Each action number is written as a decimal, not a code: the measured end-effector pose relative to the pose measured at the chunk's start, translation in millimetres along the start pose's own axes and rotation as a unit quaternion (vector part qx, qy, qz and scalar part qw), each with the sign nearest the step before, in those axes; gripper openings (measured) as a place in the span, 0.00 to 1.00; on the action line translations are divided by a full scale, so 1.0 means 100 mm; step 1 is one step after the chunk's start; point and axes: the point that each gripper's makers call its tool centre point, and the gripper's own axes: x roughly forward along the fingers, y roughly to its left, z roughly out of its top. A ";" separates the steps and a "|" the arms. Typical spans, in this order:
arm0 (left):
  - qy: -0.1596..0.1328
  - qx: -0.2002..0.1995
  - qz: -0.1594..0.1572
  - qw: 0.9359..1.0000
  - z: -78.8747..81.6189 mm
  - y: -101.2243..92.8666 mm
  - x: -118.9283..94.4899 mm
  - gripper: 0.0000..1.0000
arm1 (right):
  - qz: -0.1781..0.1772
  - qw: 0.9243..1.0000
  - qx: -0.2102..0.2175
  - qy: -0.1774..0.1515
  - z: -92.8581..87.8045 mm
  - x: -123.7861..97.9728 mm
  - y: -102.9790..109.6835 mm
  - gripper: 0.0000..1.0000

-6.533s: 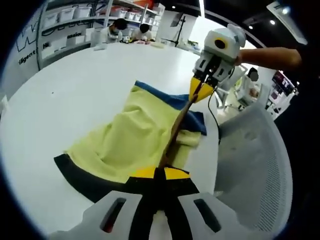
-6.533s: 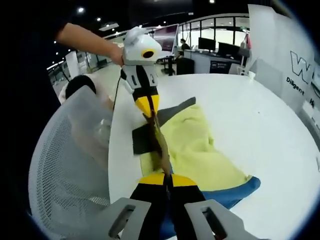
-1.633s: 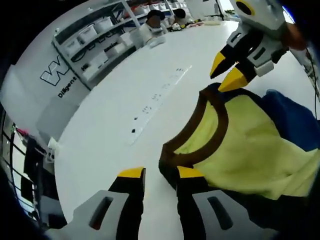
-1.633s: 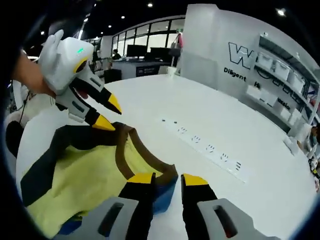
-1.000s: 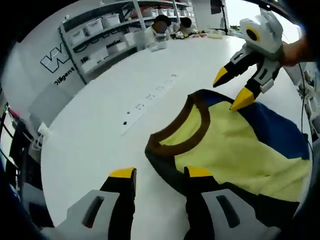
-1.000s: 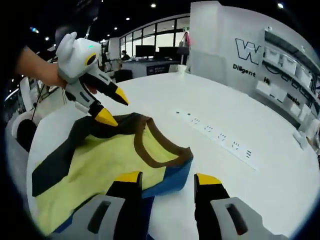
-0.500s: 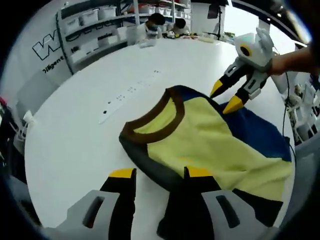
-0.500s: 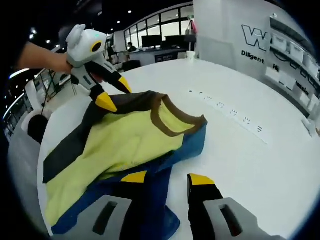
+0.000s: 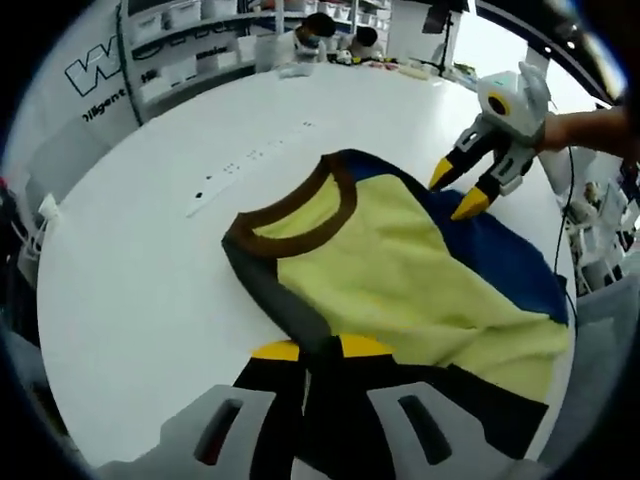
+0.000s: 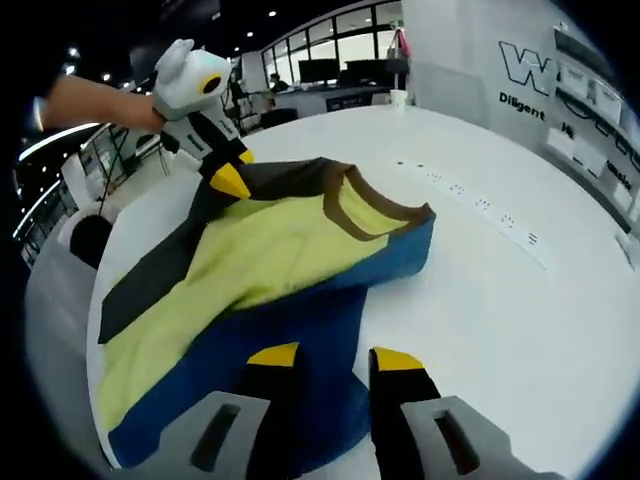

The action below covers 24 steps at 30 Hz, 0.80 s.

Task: Fold the garment on the visible template until the final outline fits inside the template.

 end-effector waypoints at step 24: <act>0.041 0.022 0.084 0.995 -0.10 0.41 -0.08 0.02 | -0.079 0.990 0.110 0.041 -0.34 -0.32 -0.43 0.00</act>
